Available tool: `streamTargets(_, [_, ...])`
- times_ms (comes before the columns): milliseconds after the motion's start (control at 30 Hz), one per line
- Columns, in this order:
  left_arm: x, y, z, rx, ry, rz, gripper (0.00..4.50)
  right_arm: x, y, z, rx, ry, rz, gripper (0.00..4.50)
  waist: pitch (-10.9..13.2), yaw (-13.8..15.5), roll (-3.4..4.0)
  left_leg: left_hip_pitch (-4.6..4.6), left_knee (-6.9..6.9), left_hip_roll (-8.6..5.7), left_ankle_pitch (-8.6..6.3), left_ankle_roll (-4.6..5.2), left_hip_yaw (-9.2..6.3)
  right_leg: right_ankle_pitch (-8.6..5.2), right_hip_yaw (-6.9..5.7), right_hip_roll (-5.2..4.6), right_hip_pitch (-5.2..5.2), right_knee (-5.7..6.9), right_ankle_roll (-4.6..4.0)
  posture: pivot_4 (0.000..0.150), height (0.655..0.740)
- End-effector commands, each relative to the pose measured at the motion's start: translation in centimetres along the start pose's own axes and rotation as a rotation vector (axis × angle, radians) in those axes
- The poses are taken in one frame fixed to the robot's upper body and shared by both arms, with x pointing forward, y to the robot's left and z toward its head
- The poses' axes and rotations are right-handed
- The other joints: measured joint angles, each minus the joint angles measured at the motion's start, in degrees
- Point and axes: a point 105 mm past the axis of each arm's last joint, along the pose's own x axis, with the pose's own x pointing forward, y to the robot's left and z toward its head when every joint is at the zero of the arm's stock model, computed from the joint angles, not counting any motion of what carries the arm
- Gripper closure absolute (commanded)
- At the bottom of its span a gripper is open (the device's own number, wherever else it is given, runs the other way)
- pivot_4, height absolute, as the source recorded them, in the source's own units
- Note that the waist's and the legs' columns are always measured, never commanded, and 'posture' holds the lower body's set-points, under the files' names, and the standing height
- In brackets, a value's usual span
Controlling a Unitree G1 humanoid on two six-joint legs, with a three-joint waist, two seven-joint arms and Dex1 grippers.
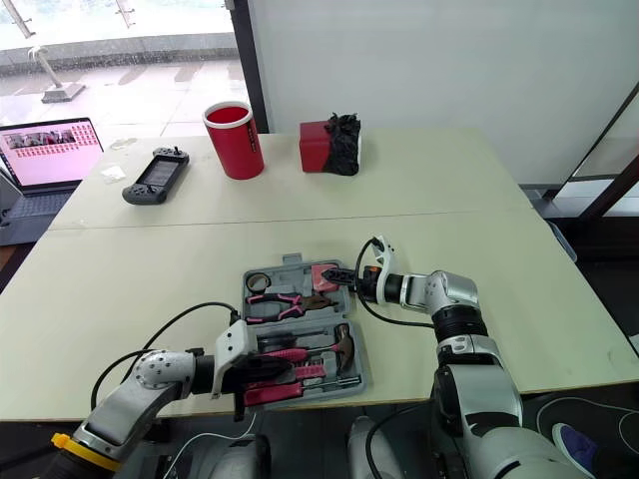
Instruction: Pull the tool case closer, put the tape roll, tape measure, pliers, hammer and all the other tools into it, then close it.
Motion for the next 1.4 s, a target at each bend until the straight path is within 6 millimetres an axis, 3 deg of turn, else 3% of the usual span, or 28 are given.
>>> streamTargets(33, [0.6, -1.5, -0.9, -0.049, 0.023, -0.05, 4.5, 0.3, 1.4, 0.7, -0.001, -0.017, 0.078, 0.07, 0.0, 0.02, 0.0, -0.01, 0.0, 0.0, 0.0, 0.0, 0.0, 0.0, 0.0, 0.0, -0.01, 0.0, 0.0, 0.15, 0.74])
streamTargets(433, [0.5, -1.8, 0.2, -0.056, 0.012, -0.053, 4.5, -0.8, 2.9, 2.4, -0.057, -0.089, 0.185, 0.07, 0.03, 0.26, 0.04, -0.12, -0.18, -0.01, 0.0, 0.0, 0.0, 0.0, 0.0, -0.01, -0.16, -0.03, 0.14, 0.15, 0.74])
streamTargets(733, [0.9, -2.4, 1.3, -0.059, 0.003, -0.052, 4.5, -1.6, 5.3, 2.2, -0.189, -0.077, 0.321, 0.07, 0.07, 0.22, 0.07, -0.15, -0.19, -0.02, 0.0, 0.0, 0.0, 0.0, 0.0, -0.02, -0.19, -0.04, 0.15, 0.15, 0.74])
streamTargets(1133, [1.4, -2.6, 1.9, -0.073, -0.013, -0.007, 4.5, -2.7, 6.5, 2.2, -0.258, -0.077, 0.396, 0.07, 0.08, 0.3, 0.06, -0.16, -0.18, -0.02, 0.0, 0.0, 0.0, -0.03, 0.0, -0.02, -0.21, -0.03, 0.08, 0.15, 0.74])
streamTargets(1300, [0.9, -2.1, 2.3, -0.07, -0.038, 0.077, 4.5, -2.9, 6.7, 1.9, -0.276, -0.066, 0.407, 0.07, 0.09, 0.36, 0.05, -0.16, -0.18, -0.02, 0.0, 0.0, 0.0, -0.03, 0.0, -0.02, -0.22, -0.03, 0.07, 0.15, 0.74])
streamTargets(1400, [-0.5, -1.2, 2.8, -0.082, -0.063, 0.147, 4.5, -3.1, 6.8, 1.9, -0.286, -0.06, 0.412, 0.07, 0.1, 0.37, 0.03, -0.16, -0.18, -0.01, 0.0, 0.0, 0.0, -0.03, 0.01, -0.02, -0.22, -0.04, 0.05, 0.15, 0.74])
